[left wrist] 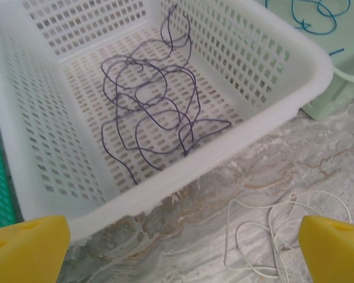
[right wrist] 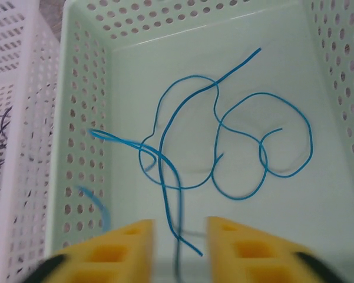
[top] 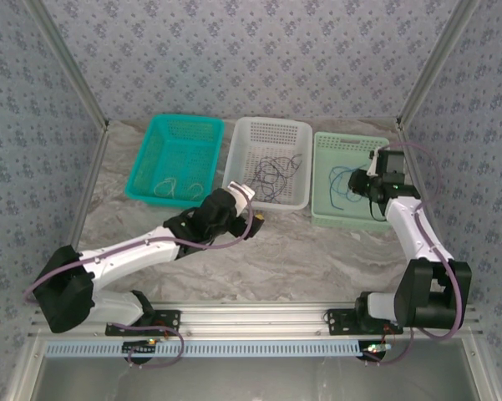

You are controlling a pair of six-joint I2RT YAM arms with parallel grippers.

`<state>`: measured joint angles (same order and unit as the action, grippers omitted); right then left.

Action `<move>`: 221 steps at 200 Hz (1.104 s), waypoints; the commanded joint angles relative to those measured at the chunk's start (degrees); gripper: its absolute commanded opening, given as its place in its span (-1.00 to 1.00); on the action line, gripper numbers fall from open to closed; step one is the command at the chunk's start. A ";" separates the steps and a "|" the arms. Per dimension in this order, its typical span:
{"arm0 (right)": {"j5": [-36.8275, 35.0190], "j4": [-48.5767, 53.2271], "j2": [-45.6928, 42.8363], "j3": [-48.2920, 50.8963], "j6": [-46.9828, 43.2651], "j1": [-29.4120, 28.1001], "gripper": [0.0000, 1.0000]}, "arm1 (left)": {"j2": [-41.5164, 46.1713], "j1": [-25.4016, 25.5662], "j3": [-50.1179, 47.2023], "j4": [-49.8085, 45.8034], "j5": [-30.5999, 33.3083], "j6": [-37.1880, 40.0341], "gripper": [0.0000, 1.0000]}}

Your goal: Untangle the cables

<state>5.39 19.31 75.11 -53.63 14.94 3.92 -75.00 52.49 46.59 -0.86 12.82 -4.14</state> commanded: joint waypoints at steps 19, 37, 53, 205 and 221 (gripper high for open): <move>-1.54 -1.24 -1.15 -0.46 0.08 -0.39 0.48 | -2.32 -0.28 -0.83 -2.82 -1.30 -5.62 0.98; -1.46 -2.11 -4.80 1.15 0.27 -1.62 0.68 | -3.84 -0.24 -1.74 -2.34 -1.79 -7.00 0.95; -1.55 -0.70 -7.66 1.75 0.81 -2.89 0.70 | -5.34 -0.37 -2.37 -1.39 -2.72 -7.89 0.90; -4.81 1.27 -24.06 15.17 3.19 -17.11 0.73 | -12.36 -0.63 -2.35 2.60 0.52 -18.39 0.82; -5.35 0.75 -24.13 15.66 3.42 -18.35 0.63 | -11.48 -0.63 -3.42 3.90 1.05 -18.97 0.85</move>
<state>2.28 20.80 51.20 -38.94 17.50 -12.86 -88.60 52.12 44.47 0.36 11.00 -20.73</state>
